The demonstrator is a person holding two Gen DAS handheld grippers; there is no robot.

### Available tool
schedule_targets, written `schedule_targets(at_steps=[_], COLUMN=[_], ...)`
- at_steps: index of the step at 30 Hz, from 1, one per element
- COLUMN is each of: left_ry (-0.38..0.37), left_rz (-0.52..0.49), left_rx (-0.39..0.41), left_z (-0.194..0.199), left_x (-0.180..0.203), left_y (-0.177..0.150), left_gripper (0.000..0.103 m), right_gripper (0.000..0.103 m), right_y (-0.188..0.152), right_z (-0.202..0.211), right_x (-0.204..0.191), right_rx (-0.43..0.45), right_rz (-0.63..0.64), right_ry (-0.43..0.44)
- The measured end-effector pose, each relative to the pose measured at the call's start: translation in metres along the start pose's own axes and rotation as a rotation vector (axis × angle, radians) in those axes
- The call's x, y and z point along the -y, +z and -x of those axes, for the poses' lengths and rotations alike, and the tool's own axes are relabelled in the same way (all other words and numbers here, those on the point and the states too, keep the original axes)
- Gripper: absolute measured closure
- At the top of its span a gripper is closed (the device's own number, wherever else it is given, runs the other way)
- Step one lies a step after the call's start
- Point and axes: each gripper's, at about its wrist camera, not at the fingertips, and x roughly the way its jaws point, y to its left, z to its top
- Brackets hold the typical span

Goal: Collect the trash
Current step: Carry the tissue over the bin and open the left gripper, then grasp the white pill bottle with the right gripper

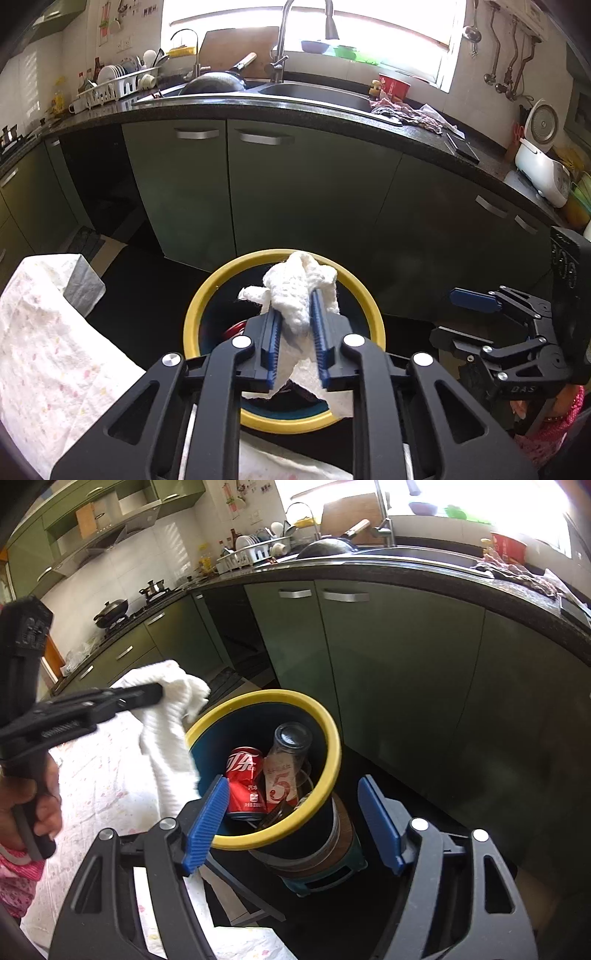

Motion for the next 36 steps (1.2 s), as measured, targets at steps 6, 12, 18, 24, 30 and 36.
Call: schedule_targets(at_steps=[6, 12, 18, 24, 30, 36], left_ry=[0.047, 0.181, 0.308, 0.525, 0.667, 0.75], left_rz=[0.018, 0.036, 0.174, 0.317, 0.448, 0.6], left_rx=[0.03, 0.146, 0.208, 0.212, 0.202, 0.16], left_z=[0.004, 0.083, 0.168, 0.238, 0.287, 0.304], left_x=[-0.001, -0.023, -0.079, -0.145, -0.214, -0.265], left_y=[-0.015, -0.063, -0.14, -0.217, -0.287, -0.349], left_gripper=[0.018, 0.008, 0.006, 0.006, 0.006, 0.006], right_gripper=[0.033, 0.033, 0.033, 0.033, 0.033, 0.033], right_y=[-0.001, -0.001, -0.002, -0.001, 0.005, -0.011], right_z=[-0.001, -0.008, -0.018, -0.032, -0.053, -0.07], right_x=[0.001, -0.014, -0.05, -0.111, -0.205, -0.322], right_rx=[-0.003, -0.019, -0.05, -0.097, -0.155, -0.234], right_rz=[0.003, 0.035, 0.105, 0.225, 0.416, 0.703], right_ry=[-0.011, 0.003, 0.034, 0.116, 0.295, 0.519])
